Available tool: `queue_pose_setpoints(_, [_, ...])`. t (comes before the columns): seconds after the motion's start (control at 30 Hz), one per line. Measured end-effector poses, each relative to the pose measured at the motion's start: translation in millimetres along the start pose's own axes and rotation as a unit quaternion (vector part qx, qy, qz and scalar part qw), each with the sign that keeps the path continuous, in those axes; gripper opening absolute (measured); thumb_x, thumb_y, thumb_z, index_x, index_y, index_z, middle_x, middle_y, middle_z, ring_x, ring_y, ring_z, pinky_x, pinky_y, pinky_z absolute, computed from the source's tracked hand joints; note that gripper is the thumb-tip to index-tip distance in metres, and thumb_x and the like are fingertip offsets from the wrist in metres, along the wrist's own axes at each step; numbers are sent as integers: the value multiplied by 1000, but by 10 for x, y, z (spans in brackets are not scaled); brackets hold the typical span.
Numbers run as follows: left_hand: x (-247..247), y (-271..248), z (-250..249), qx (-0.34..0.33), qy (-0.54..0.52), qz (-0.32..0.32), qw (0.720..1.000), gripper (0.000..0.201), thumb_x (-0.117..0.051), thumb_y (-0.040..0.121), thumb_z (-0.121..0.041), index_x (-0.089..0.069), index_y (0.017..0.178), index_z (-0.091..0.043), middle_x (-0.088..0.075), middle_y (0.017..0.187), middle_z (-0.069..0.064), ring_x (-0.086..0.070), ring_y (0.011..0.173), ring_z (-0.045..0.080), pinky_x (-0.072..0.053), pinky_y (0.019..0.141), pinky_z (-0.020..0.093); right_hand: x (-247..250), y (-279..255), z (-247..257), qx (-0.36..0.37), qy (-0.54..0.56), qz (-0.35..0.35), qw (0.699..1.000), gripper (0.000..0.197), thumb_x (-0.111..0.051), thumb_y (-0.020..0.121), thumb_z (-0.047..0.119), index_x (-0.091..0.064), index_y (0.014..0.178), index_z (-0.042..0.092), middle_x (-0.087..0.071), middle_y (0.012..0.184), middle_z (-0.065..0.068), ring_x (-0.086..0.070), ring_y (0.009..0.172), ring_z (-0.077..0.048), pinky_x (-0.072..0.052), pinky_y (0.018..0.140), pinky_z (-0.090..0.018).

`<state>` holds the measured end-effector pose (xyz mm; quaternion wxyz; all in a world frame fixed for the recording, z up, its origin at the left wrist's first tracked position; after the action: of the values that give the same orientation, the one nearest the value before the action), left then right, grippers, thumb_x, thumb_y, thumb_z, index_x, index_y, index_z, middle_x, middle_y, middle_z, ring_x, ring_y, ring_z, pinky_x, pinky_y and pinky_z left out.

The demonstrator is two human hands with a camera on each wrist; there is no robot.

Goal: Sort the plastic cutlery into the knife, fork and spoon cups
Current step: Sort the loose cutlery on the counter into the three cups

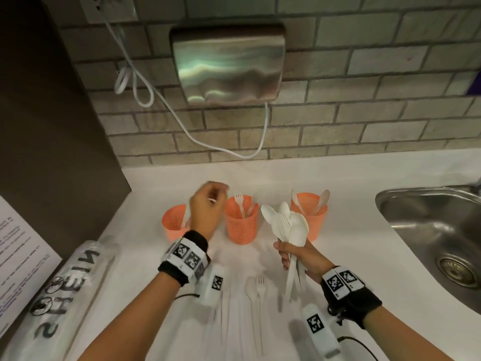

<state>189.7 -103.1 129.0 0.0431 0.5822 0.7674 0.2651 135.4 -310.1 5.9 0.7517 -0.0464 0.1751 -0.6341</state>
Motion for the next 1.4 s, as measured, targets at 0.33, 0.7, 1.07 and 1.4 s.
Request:
queue_pose_setpoints(0.33, [-949, -772, -47, 87, -58, 178, 978, 20, -63, 87, -14, -58, 69, -23, -56, 66, -9, -51, 58, -1, -43, 63, 18, 22, -91, 284, 185, -78, -129, 971, 19, -63, 82, -5, -58, 81, 13, -60, 45, 11, -53, 42, 0, -44, 44, -14])
queue_pose_setpoints(0.7, [-741, -613, -2, 279, -388, 8, 878, 21, -28, 102, -19, -44, 88, -16, -55, 67, 5, -60, 60, 16, -52, 65, 29, 34, -214, 242, 159, -92, -103, 978, 18, -70, 79, 3, -57, 75, 15, -61, 47, 14, -57, 48, 3, -46, 50, -12])
queue_pose_setpoints(1.07, [-680, -536, -366, 103, -81, 148, 980, 16, -64, 84, -11, -59, 70, -17, -55, 65, -6, -49, 50, -3, -37, 52, 9, 284, -377, 362, 189, -312, -293, 884, 39, -65, 80, 16, -57, 119, 15, -67, 89, -5, -62, 85, -29, -39, 69, -25])
queue_pose_setpoints(1.4, [-1033, -868, -577, -38, 200, 257, 945, 48, -73, 73, -40, -58, 114, -18, -50, 107, 2, -53, 94, 15, -42, 75, 27, 191, -353, 378, 175, -369, -274, 870, 53, -58, 84, 13, -45, 134, 23, -70, 99, -11, -64, 90, -32, -41, 67, -27])
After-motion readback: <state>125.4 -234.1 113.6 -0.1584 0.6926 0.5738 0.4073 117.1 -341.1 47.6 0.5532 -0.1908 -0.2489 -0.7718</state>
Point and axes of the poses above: each hand's wrist, its own y-axis towards the middle knuckle, its own x-axis out of the back of the hand, z = x × y, the point moved 9 cm from there along y, towards the middle knuckle
